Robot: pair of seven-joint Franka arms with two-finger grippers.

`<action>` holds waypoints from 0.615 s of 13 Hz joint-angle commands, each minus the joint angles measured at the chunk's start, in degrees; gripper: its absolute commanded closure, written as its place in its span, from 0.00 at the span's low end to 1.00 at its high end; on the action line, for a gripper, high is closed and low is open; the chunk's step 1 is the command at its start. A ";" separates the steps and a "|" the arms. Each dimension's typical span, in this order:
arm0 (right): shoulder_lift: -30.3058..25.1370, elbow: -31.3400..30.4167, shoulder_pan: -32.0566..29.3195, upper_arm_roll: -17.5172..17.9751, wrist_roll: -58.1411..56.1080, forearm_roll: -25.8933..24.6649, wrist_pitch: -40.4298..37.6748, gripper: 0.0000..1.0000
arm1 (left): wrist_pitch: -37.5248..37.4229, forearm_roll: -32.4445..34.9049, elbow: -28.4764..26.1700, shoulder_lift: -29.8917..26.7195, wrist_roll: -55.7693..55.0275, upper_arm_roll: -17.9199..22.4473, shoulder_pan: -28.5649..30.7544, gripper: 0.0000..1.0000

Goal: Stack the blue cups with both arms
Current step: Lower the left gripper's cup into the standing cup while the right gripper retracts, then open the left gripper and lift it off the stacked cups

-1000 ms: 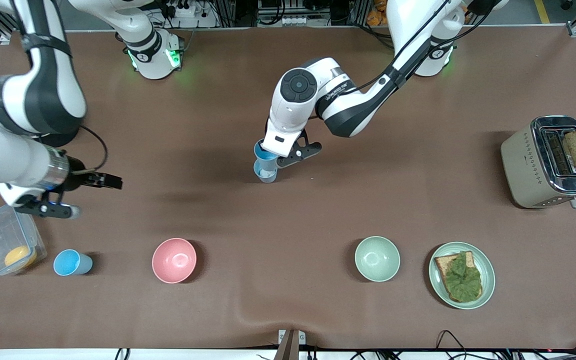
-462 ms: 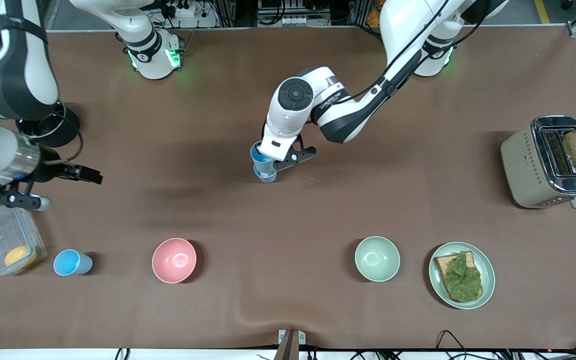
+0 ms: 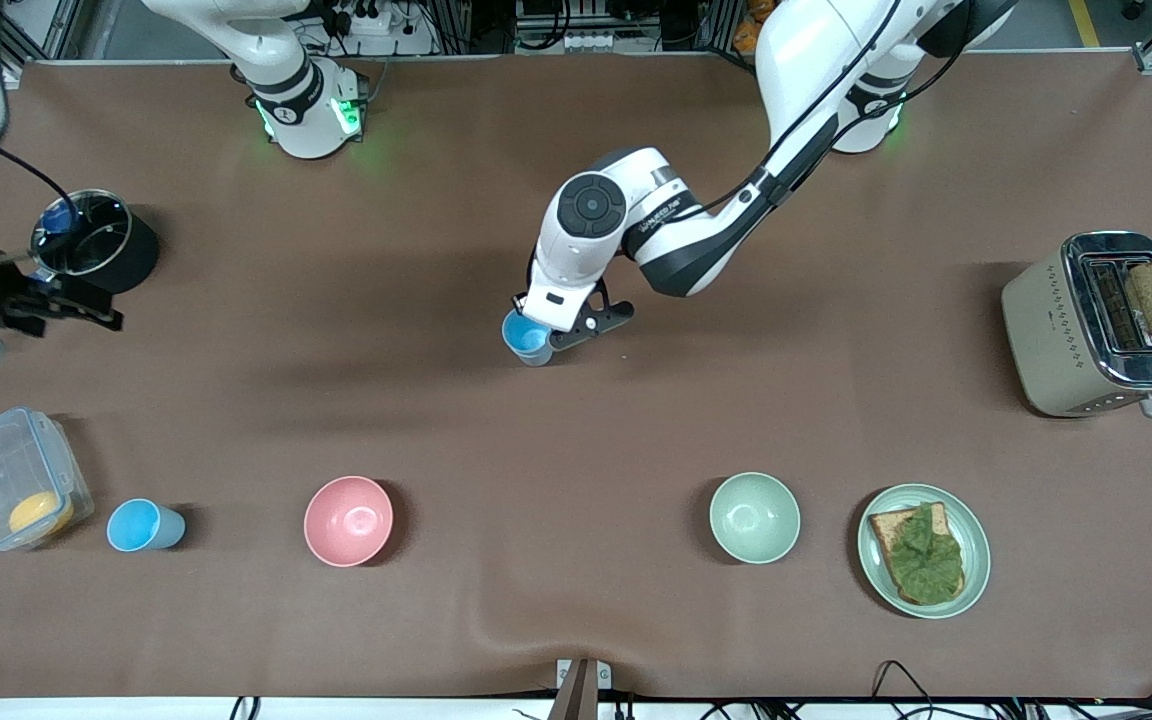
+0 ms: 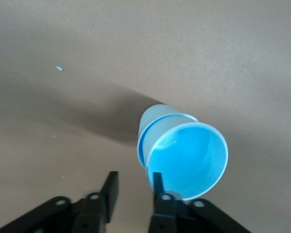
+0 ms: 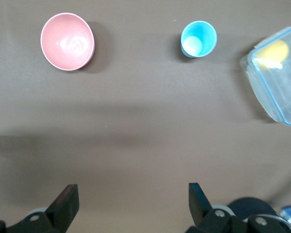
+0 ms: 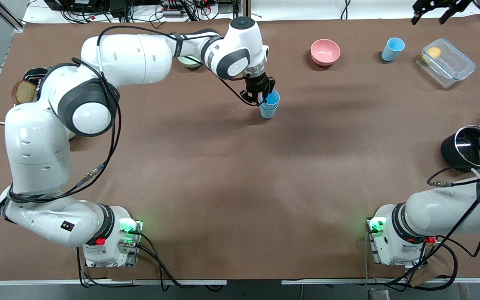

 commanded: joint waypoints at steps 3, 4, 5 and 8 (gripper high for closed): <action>-5.77 -0.76 -0.92 1.05 6.22 -2.71 -6.64 0.00 | -0.52 1.08 2.85 -3.77 -1.83 0.27 2.08 0.00; -6.21 0.02 -1.36 1.32 6.92 -2.62 -7.62 0.00 | -1.05 1.26 2.41 -6.76 -1.39 0.27 3.67 0.00; -6.65 0.47 -2.23 1.84 7.27 -2.28 -8.76 0.00 | -4.88 1.44 2.41 -9.83 -0.69 0.27 6.55 0.00; -7.70 2.49 -4.70 6.58 7.28 -2.54 -11.40 0.00 | -12.89 1.26 2.41 -17.05 10.17 0.00 13.68 0.00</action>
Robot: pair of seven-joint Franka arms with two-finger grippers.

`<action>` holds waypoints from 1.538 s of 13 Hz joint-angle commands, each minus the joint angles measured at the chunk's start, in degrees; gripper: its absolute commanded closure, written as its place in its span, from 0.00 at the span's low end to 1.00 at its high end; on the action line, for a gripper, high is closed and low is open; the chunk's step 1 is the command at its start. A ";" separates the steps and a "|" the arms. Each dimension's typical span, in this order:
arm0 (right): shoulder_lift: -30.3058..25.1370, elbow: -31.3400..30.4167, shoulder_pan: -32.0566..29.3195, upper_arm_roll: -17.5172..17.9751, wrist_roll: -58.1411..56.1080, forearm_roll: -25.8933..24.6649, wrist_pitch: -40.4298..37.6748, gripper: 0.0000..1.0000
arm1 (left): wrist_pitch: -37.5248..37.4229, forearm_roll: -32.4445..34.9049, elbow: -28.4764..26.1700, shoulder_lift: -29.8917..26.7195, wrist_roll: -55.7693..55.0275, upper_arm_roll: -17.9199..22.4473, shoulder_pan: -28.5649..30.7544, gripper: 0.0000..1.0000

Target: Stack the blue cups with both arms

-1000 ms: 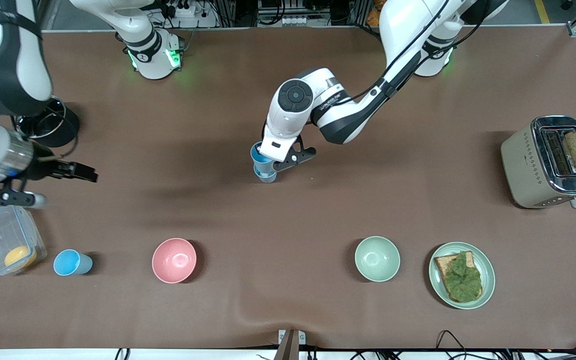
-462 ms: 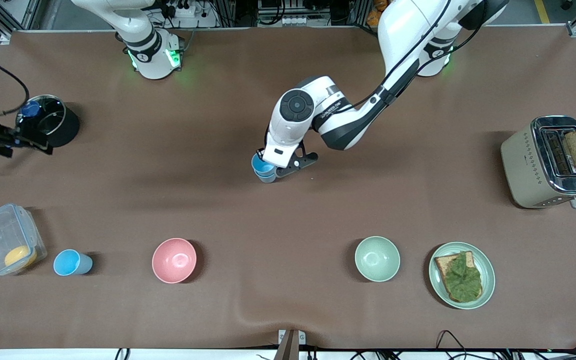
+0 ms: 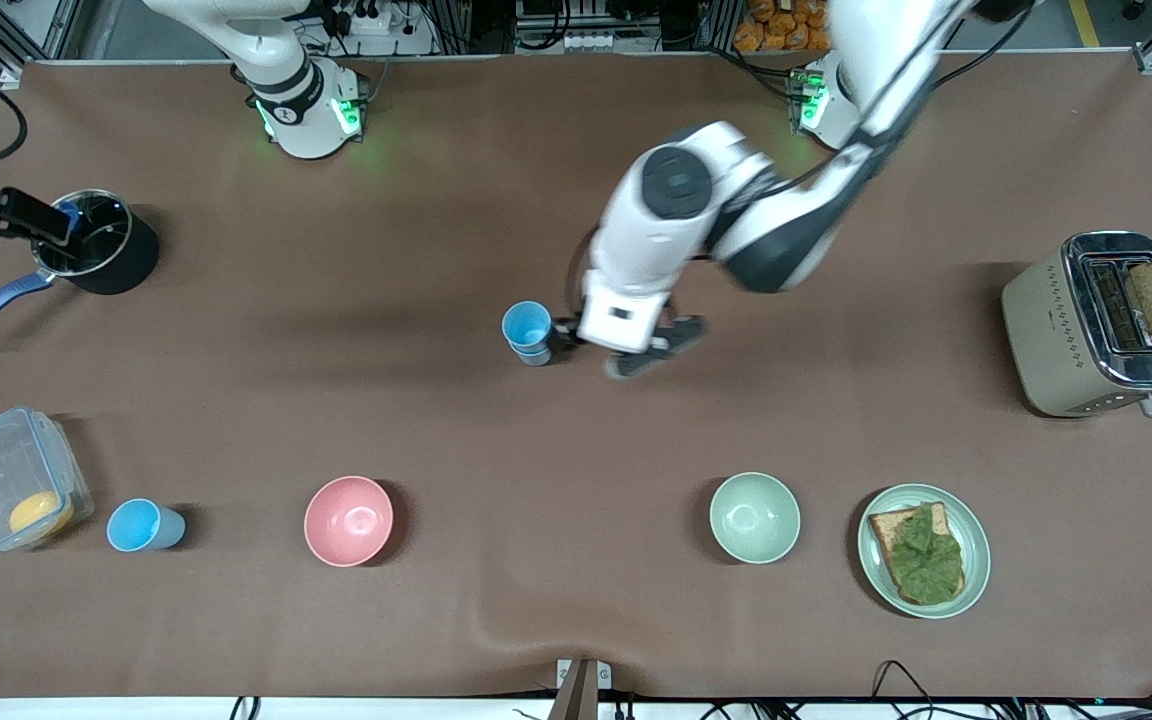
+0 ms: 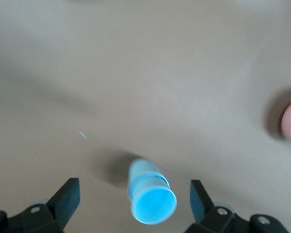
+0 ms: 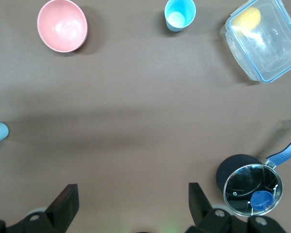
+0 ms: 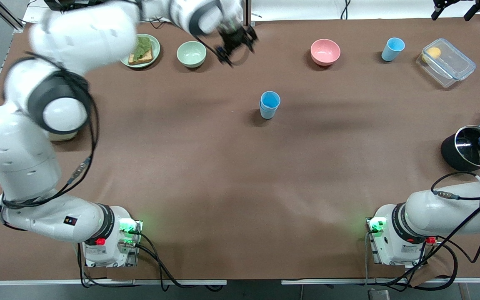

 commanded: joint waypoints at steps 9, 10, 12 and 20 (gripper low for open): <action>-0.70 2.42 -3.30 4.93 0.19 0.18 -3.31 0.00 | -24.91 0.50 -2.51 -18.03 44.88 -0.54 25.97 0.00; -0.61 2.51 -3.21 4.93 0.10 0.18 -3.31 0.00 | -25.61 -0.37 -2.42 -18.64 47.43 -0.45 27.56 0.00; -0.43 2.51 -3.21 4.93 0.10 0.18 -3.31 0.00 | -25.71 -2.04 -2.42 -19.96 52.35 -0.02 29.85 0.00; -0.35 2.60 -3.30 4.93 0.19 0.18 -3.40 0.00 | -28.61 -3.63 -6.20 -27.00 66.35 17.80 18.37 0.00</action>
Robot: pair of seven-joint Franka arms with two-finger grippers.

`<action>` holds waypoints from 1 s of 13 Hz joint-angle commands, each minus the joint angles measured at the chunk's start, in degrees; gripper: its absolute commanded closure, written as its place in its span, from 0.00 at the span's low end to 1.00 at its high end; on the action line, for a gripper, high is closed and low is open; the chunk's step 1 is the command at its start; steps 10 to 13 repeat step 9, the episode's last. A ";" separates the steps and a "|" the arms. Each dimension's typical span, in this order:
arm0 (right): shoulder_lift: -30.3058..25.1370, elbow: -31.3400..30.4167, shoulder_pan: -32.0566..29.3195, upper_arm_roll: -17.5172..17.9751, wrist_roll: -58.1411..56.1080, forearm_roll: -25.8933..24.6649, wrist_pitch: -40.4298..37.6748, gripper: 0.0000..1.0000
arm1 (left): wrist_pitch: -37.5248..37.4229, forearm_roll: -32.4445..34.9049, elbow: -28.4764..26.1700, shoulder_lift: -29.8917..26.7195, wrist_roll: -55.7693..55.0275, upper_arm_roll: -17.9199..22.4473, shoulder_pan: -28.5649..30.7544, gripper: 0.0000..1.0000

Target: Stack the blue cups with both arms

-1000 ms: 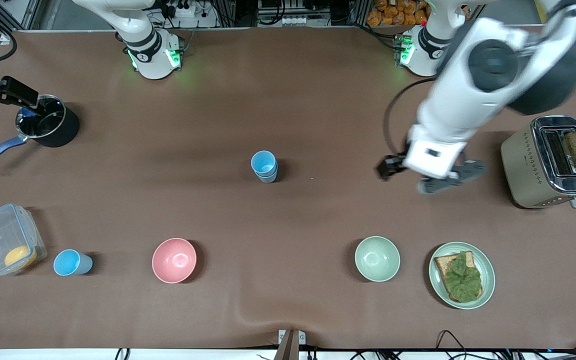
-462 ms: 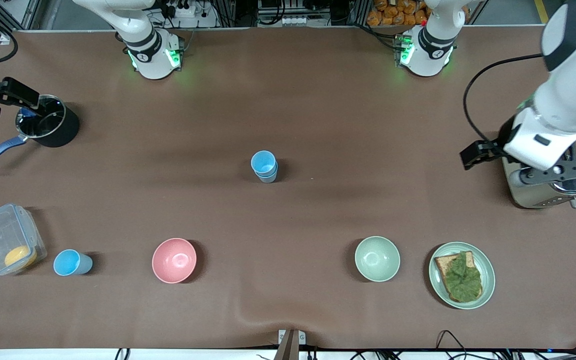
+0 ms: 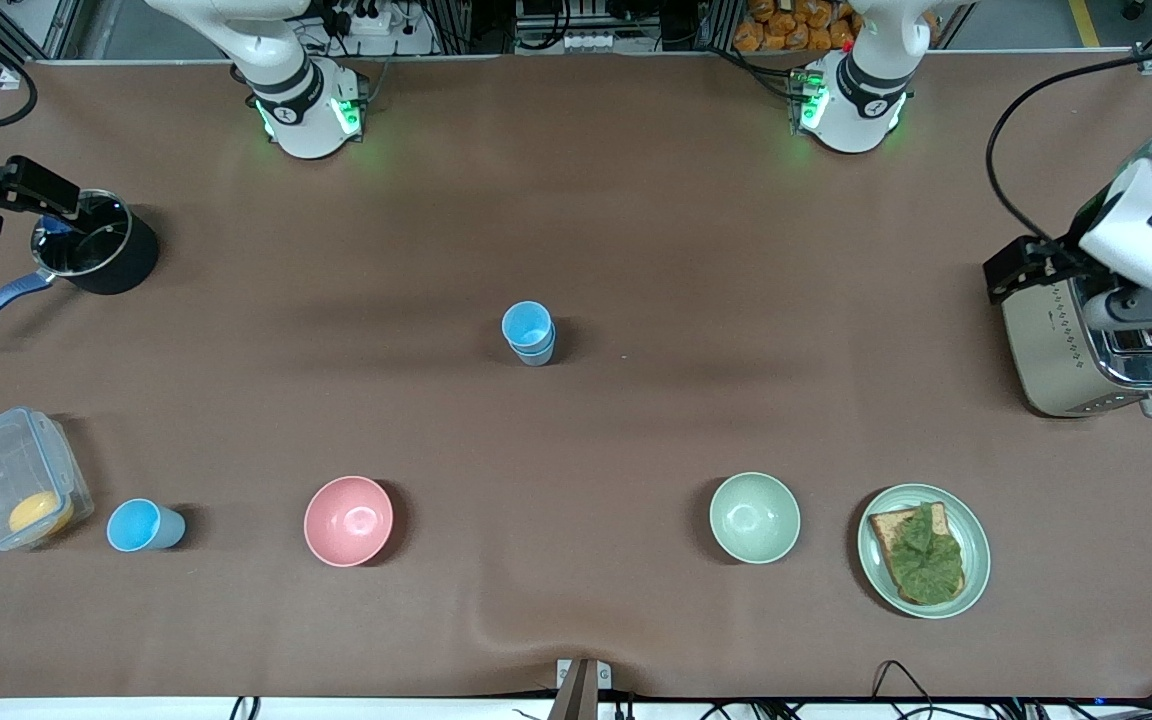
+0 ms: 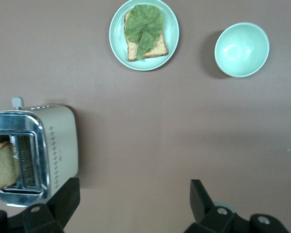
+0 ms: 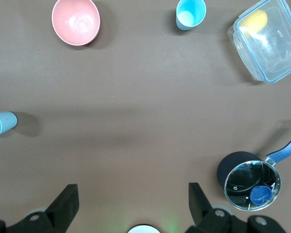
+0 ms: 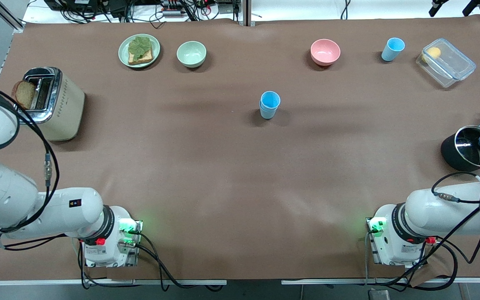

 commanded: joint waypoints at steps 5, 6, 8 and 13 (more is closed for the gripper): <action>0.10 0.29 -1.59 1.13 0.03 0.17 -0.38 0.00 | -0.16 -3.18 -1.98 -3.04 2.33 6.10 -5.07 0.00; 0.10 0.29 -1.50 1.04 0.03 0.17 -0.38 0.00 | -0.25 -3.52 -1.89 -3.04 2.33 6.72 -5.16 0.00; 0.19 0.29 -1.50 1.04 0.03 0.17 -0.30 0.00 | -1.04 -3.97 -1.89 -3.04 2.25 7.51 -5.78 0.00; 0.19 0.29 -1.50 1.04 0.03 0.17 -0.30 0.00 | -1.04 -4.05 -1.89 -3.04 2.25 7.51 -5.86 0.00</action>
